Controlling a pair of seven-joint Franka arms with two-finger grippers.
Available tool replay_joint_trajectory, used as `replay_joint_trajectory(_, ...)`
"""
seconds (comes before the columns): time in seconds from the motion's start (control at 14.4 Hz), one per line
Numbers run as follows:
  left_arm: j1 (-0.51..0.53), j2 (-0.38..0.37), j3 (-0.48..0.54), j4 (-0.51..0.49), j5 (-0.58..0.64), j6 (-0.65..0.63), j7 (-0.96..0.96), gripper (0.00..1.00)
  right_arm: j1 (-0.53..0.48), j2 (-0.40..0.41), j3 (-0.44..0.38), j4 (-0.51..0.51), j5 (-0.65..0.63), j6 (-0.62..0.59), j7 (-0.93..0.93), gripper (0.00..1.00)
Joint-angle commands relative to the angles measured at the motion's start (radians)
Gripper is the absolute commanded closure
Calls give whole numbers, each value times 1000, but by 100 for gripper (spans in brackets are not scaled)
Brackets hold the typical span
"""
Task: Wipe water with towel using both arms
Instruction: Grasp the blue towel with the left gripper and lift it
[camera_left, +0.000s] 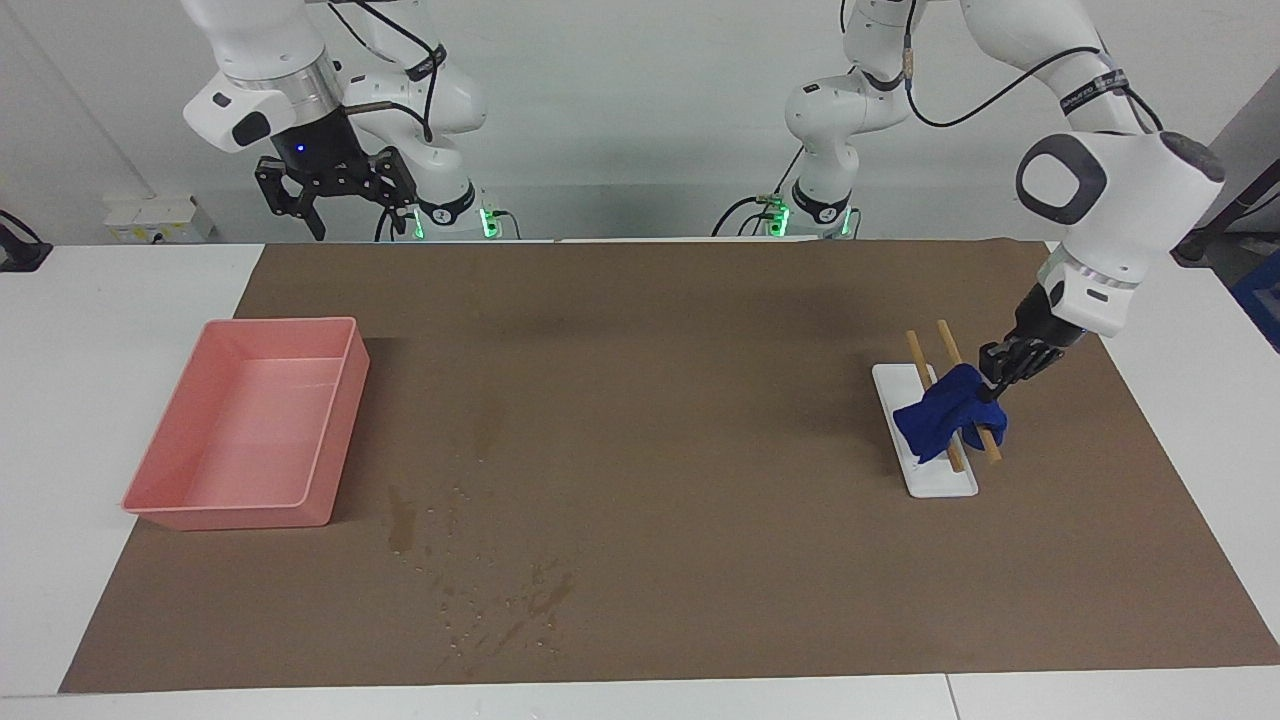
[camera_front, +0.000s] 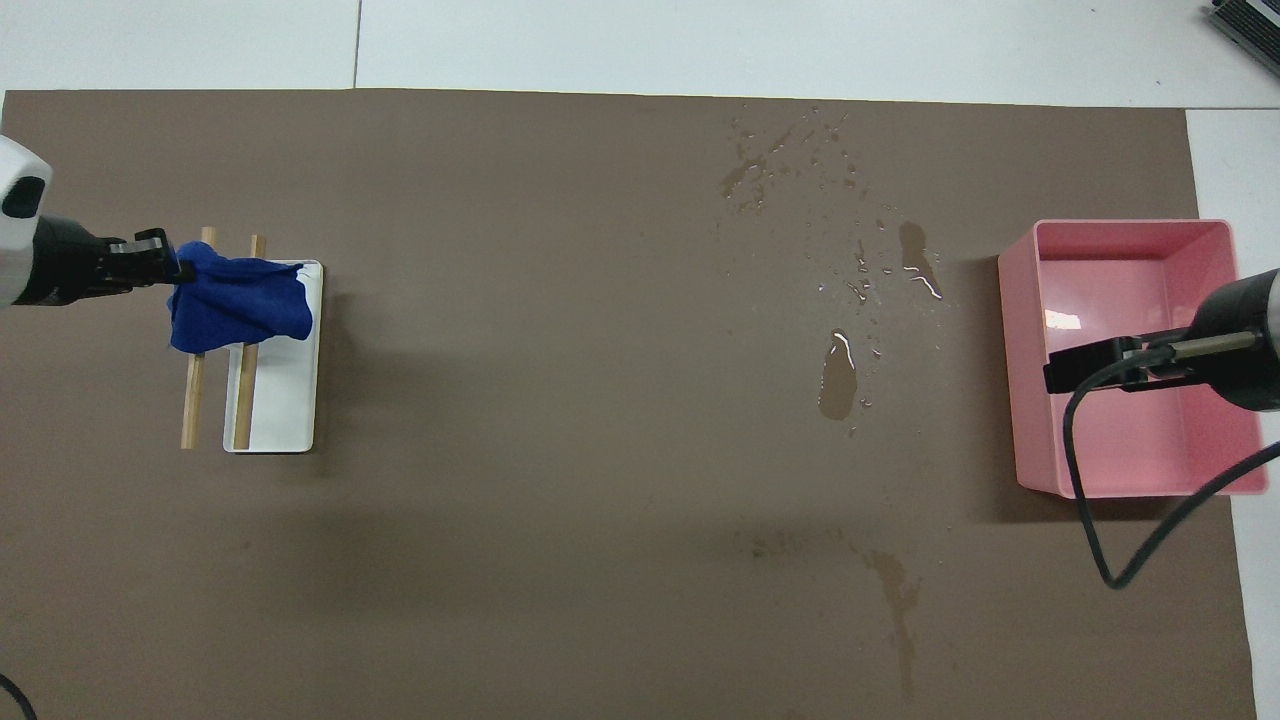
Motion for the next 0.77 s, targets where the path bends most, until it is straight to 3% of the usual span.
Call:
replay_joint_trajectory(0.0,-1,-77,-12,56,-87,-127,-196,100,-8,-15,5,-10,1,-11,-25,0)
replay_joint_trajectory(0.14,-6,-120,-52,84,-149,-186,-431,100,-8,-17,5,-13,1,-11,-19,0)
replay_joint_trajectory(0.35,-6,-148,-158,86,-228,-174,-865,100,-5,-18,6,-16,44,-9,39,0)
replay_joint_trajectory(0.7,-6,-150,-332,67,-344,-37,-1485,100,-3,-27,6,-41,217,7,370,0)
